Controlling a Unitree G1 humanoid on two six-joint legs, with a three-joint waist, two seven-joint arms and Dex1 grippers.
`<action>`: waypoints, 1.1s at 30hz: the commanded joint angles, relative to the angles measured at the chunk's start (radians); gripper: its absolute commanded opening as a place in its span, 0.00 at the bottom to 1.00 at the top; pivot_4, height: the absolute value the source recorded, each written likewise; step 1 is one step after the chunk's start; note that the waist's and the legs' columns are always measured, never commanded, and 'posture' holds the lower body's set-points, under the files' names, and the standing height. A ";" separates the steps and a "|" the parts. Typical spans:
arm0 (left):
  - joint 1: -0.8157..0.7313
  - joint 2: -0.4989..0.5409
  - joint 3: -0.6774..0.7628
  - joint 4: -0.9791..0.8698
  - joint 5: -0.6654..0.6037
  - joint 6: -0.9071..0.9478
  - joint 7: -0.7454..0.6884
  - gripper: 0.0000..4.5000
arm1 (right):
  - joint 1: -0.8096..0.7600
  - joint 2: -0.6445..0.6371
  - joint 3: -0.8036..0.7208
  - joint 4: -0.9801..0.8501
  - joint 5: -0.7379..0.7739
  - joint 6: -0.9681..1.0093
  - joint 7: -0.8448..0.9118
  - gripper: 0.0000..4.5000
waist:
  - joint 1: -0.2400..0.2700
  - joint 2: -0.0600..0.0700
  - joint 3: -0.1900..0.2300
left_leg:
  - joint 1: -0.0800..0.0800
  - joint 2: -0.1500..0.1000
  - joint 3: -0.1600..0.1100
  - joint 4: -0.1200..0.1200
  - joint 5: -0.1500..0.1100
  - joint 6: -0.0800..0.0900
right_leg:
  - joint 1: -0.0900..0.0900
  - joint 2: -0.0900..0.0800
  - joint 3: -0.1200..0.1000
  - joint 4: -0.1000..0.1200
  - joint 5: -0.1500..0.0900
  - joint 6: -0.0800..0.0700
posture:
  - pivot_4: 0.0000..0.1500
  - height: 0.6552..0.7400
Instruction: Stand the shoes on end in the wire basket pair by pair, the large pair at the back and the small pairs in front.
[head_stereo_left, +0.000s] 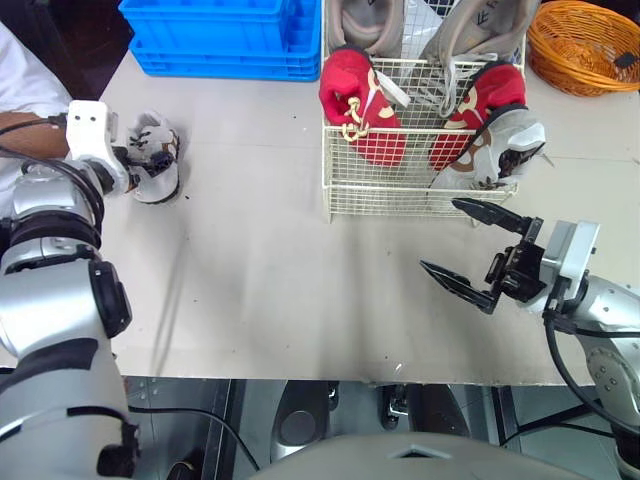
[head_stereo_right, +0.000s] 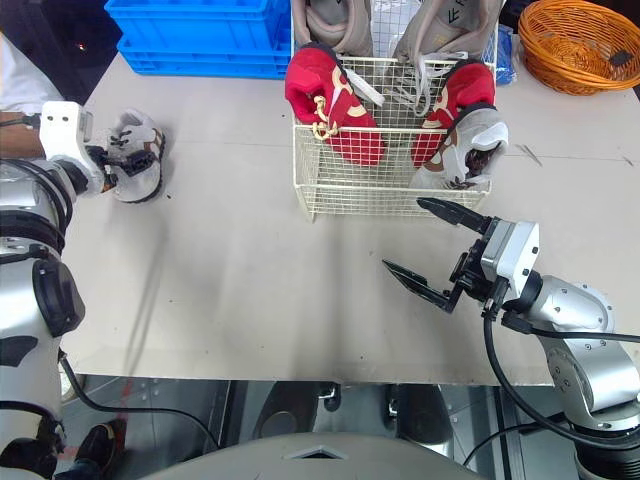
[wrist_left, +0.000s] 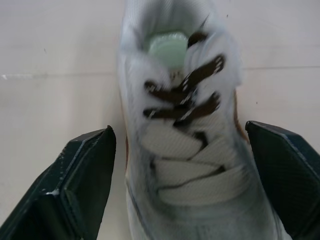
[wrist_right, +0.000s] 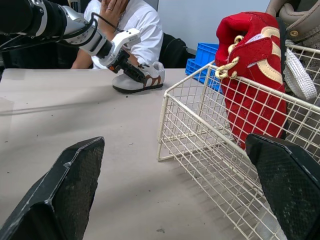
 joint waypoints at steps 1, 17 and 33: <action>-0.030 0.018 0.019 -0.008 0.006 -0.043 0.018 0.63 | -0.001 0.002 -0.013 -0.018 0.000 -0.025 -0.002 1.00 | -0.001 0.000 0.000 | 0.000 0.000 0.000 0.000 0.000 0.000 | 0.000 0.000 0.000 0.000 0.000 0.000 | 1.00 0.36; 0.354 -0.069 0.339 -0.839 -0.398 -0.101 -0.095 0.00 | -0.099 0.015 -0.020 -0.008 0.092 0.032 -0.018 1.00 | -0.002 -0.001 0.000 | 0.000 0.000 -0.002 0.002 0.000 0.000 | 0.002 -0.001 -0.001 0.000 0.000 0.000 | 1.00 0.36; 0.550 -0.336 0.111 -1.774 -0.729 0.163 0.040 0.00 | -0.457 0.124 -0.020 -0.057 0.694 0.478 -0.591 1.00 | 0.001 0.000 0.000 | 0.006 0.000 -0.005 0.003 0.000 0.000 | 0.011 0.000 -0.003 0.000 0.001 -0.001 | 1.00 0.36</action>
